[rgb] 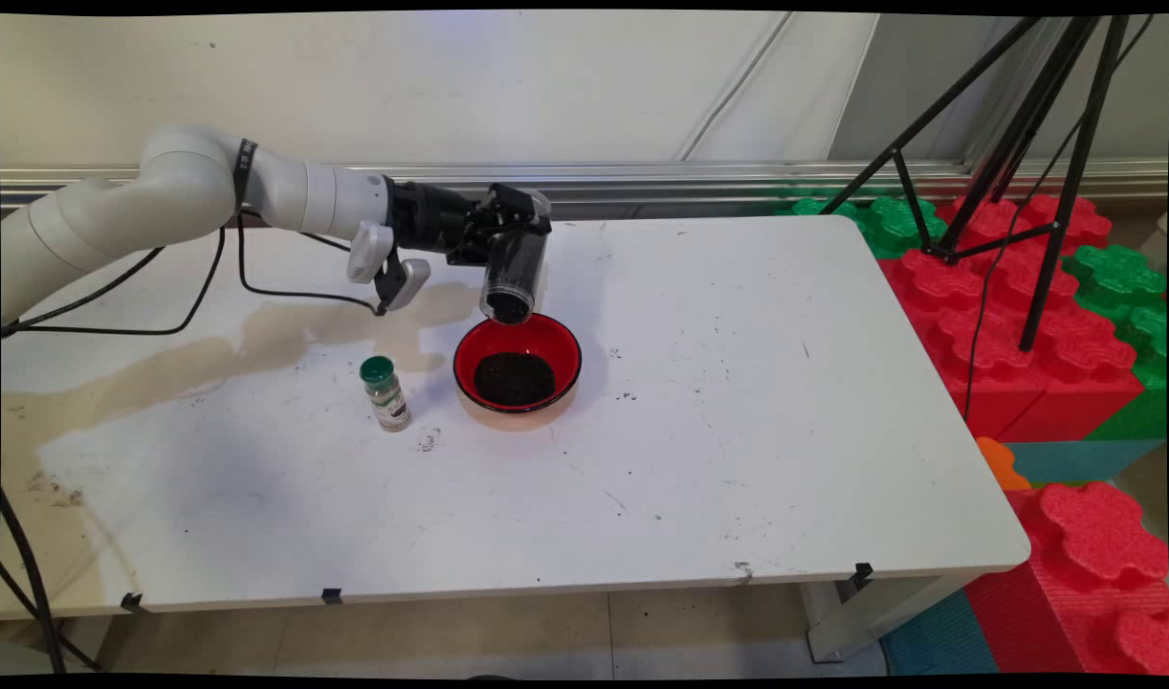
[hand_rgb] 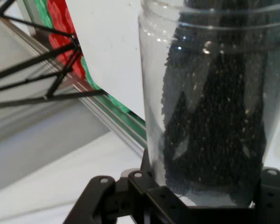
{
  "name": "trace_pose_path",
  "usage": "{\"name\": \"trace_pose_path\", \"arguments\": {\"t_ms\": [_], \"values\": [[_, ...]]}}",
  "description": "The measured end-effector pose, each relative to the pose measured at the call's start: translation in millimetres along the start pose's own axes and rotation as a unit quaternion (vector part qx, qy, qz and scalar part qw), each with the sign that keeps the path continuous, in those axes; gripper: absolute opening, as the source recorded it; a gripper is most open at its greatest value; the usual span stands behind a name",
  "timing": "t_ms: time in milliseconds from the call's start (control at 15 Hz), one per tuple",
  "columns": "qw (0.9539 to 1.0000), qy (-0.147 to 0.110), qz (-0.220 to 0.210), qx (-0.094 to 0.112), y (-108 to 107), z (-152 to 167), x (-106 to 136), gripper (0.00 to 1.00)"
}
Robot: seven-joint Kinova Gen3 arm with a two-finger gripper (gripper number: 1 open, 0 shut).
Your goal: Pour the black seasoning powder in the red bowl
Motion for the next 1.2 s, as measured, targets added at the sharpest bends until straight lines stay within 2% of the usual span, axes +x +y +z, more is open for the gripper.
{"name": "trace_pose_path", "arguments": {"t_ms": [200,400,667,933,1000,1200], "values": [[0.9984,-0.001,-0.057,-0.009,3.8,-1.3,-1.5,0.00],[0.9932,0.002,-0.115,-0.019,6.9,-3.5,-1.7,0.00],[0.9856,0.004,-0.167,-0.026,8.1,-6.1,-1.6,0.00],[0.9702,0.004,-0.240,-0.034,8.2,-9.9,-3.2,0.00],[0.9630,0.004,-0.267,-0.037,7.9,-11.4,-4.3,0.00],[0.9496,0.003,-0.311,-0.040,6.2,-13.9,-7.1,0.00]]}}
